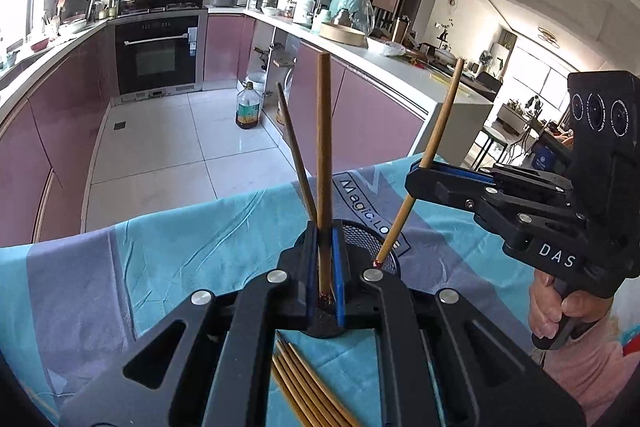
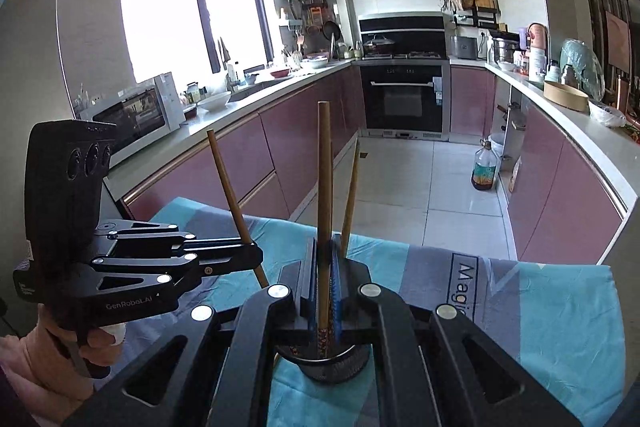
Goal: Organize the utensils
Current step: 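Lift the chopstick upright with the right gripper and insert it into the mesh cup, then open the right gripper and pull it back from the mesh cup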
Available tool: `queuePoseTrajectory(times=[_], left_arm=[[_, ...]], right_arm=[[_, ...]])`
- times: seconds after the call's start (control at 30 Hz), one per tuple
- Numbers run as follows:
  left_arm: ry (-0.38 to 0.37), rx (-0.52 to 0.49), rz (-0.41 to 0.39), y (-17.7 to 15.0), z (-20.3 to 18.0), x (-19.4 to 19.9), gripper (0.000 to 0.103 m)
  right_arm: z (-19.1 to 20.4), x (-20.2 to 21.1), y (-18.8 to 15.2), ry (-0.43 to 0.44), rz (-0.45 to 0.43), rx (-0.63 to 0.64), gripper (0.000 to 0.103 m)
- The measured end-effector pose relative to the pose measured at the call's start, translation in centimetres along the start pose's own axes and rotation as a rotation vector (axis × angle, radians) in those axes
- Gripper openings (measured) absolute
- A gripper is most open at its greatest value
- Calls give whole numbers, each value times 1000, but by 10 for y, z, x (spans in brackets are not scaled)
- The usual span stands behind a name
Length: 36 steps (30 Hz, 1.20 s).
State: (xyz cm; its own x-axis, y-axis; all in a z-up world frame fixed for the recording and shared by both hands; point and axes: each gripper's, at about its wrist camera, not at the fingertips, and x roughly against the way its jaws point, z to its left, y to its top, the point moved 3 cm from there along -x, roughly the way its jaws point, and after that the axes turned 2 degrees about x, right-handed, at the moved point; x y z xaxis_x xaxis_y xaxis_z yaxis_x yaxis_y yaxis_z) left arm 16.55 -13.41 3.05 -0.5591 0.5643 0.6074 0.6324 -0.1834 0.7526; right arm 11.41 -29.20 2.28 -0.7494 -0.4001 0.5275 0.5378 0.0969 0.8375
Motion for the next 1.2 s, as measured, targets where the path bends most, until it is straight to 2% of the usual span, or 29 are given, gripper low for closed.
queuePoseTrajectory(times=[0.13,0.3,0.6,0.93,1.03,1.1,1.17,1.2], left_arm=[[-2,3,41,-5,6,-17,8],[13,12,47,3,18,-30,8],[27,30,58,9,27,-45,9],[25,73,47,2,41,-41,11],[49,69,24,-2,44,-33,11],[60,64,3,-5,44,-25,16],[82,58,-20,-8,43,-17,27],[96,56,-33,-10,43,-12,28]], right_arm=[[0,-12,-4,-6,52,-5,5],[-2,-24,-5,-14,92,-13,5],[-3,-35,0,-33,94,-38,6],[-5,-35,-3,-44,75,-63,11],[-4,-32,-6,-48,67,-65,17],[-2,-28,-8,-45,57,-58,22],[3,-24,-10,-44,43,-50,30],[6,-21,-12,-44,36,-45,30]])
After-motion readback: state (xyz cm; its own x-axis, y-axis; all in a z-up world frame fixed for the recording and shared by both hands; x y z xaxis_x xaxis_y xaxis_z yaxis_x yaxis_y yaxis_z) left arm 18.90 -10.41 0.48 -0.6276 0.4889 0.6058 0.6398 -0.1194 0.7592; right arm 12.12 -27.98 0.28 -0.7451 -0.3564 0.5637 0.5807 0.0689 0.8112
